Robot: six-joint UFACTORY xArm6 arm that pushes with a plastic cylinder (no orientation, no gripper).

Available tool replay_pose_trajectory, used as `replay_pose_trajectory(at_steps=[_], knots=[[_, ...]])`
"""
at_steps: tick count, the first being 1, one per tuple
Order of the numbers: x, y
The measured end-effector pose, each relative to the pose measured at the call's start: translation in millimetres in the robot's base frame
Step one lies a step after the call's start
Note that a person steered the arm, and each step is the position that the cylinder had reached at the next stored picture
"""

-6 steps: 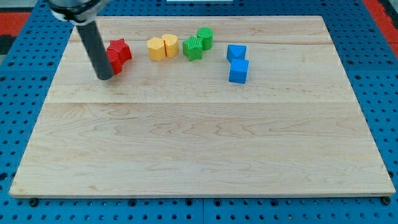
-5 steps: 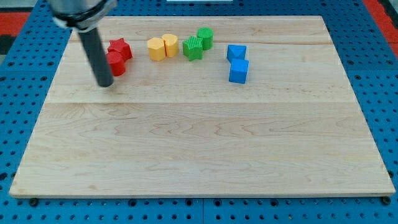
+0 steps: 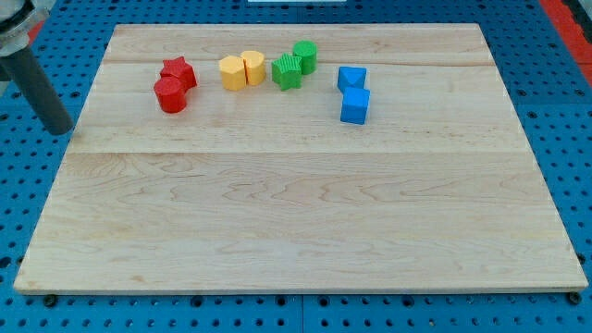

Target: Place your arm towards the top side of the red star

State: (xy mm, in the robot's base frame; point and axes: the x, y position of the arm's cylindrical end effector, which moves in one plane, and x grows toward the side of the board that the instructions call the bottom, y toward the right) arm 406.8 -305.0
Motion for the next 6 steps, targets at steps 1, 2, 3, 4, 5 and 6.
replay_pose_trajectory(at_steps=[1,2,3,4,5,6], knots=[[-3.2,0.1],[-60.8,17.1],[-127.8,56.2],[-174.0,136.1],[-172.8,160.0],[-157.1,133.1]])
